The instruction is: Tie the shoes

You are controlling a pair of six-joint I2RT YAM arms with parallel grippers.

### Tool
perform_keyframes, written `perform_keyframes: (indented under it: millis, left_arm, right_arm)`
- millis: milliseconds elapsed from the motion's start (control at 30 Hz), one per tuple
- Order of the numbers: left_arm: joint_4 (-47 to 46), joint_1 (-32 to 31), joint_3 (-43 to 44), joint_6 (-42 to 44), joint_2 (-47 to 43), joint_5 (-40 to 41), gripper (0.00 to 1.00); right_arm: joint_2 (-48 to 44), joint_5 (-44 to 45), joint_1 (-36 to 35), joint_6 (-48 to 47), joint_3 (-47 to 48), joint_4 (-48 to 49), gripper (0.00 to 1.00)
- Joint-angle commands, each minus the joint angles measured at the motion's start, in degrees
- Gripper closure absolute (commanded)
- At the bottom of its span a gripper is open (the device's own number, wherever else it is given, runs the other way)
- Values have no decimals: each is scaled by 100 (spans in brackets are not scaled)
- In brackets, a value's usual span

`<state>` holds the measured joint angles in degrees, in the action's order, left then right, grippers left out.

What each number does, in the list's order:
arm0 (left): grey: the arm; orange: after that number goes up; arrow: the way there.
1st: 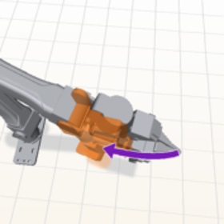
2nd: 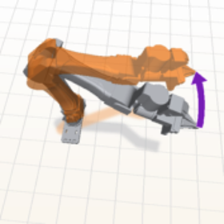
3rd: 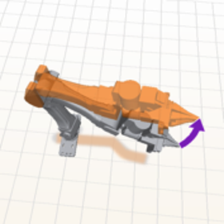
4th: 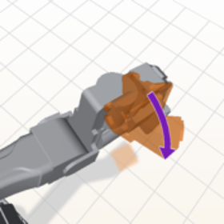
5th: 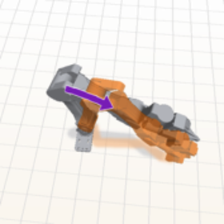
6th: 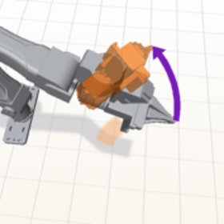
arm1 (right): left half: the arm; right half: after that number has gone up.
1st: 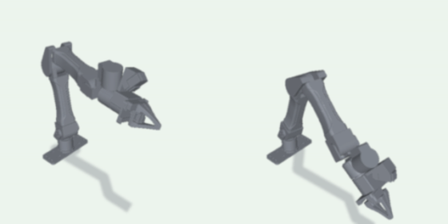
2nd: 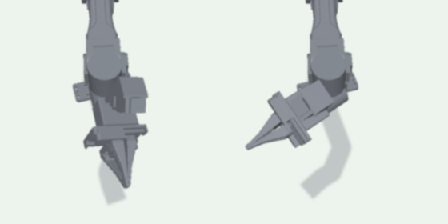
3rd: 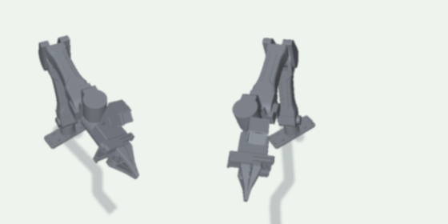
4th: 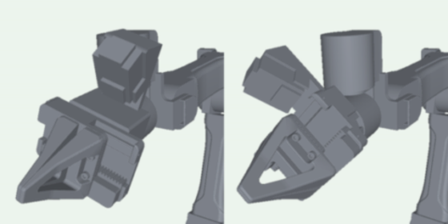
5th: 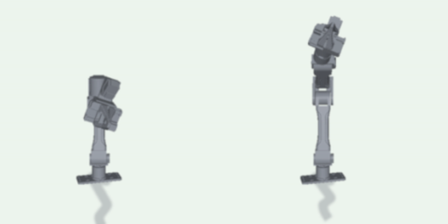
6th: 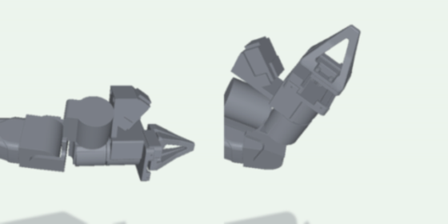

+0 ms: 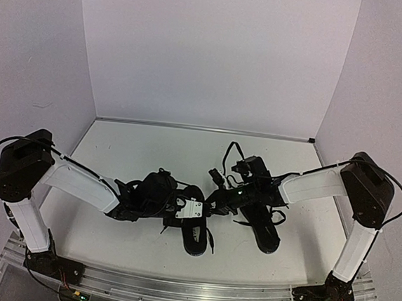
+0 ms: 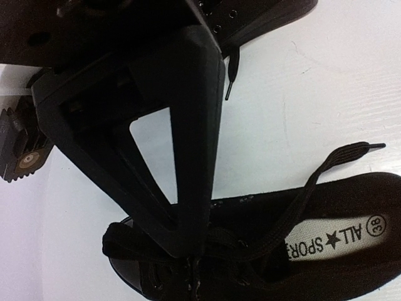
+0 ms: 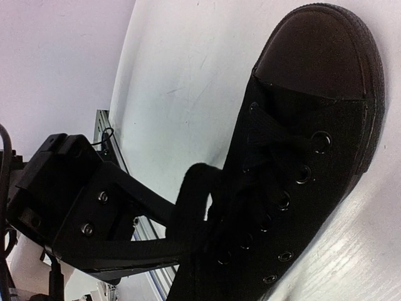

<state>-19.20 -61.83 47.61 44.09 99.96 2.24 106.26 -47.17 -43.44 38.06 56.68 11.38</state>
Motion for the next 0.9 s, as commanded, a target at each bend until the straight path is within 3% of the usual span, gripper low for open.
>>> perform_keyframes:
  millis: [0, 333, 633, 867]
  left_arm:
    - [-280, -23, 241, -150, 200, 121, 100]
    - [-398, -23, 261, -250, 397, 113, 100]
    - [-606, -23, 109, -284, 329, 197, 100]
    - [-569, -23, 78, -193, 271, 197, 100]
  right_arm:
    - [-214, -11, -24, 58, -43, 280, 100]
    - [-167, -177, -26, 156, -75, 414, 98]
    - [-484, -289, 339, 100, -324, 418, 74]
    - [-518, 21, 572, 211, -457, 419, 71]
